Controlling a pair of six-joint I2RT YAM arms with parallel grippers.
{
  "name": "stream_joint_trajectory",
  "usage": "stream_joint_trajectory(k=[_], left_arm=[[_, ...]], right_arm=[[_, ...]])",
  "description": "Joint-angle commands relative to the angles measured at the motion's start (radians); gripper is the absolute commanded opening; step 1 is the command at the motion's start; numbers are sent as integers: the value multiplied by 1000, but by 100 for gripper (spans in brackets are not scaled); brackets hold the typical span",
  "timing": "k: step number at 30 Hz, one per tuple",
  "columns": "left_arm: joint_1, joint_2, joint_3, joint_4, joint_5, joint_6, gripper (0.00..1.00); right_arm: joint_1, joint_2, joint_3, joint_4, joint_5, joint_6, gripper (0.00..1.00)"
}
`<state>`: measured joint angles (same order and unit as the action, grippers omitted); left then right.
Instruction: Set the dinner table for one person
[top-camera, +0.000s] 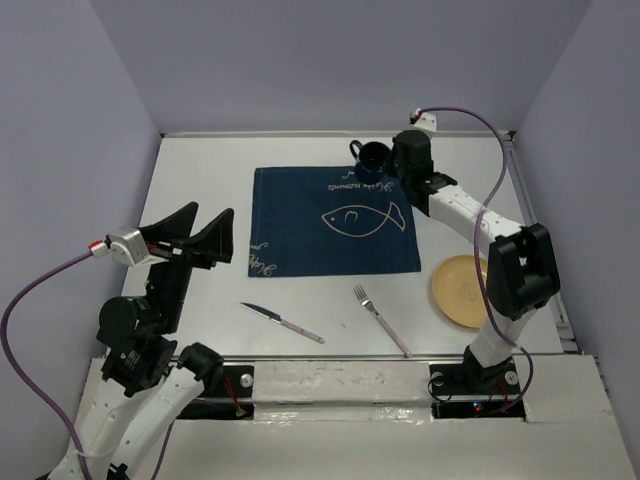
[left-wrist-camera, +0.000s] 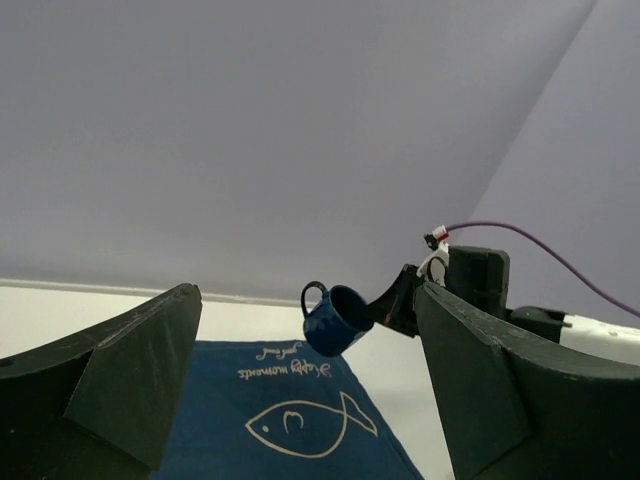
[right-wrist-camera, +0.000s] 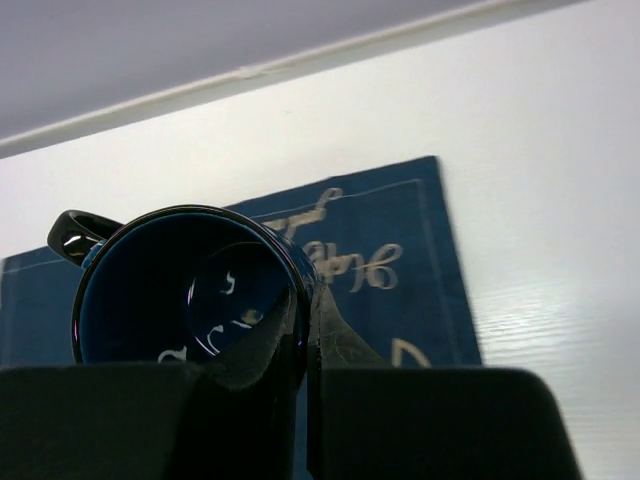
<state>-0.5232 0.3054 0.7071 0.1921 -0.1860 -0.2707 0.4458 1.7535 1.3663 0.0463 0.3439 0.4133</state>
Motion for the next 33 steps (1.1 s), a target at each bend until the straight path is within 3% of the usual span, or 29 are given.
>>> stream_joint_trajectory(k=[1, 13, 33], left_arm=[[2, 26, -6, 56, 62, -18, 99], [-4, 61, -9, 58, 71, -18, 99], [-3, 75, -9, 58, 71, -13, 99]], right_arm=[[-99, 18, 66, 6, -29, -10, 0], [-229, 211, 257, -102, -128, -16, 0], [-229, 351, 369, -131, -123, -79, 0]])
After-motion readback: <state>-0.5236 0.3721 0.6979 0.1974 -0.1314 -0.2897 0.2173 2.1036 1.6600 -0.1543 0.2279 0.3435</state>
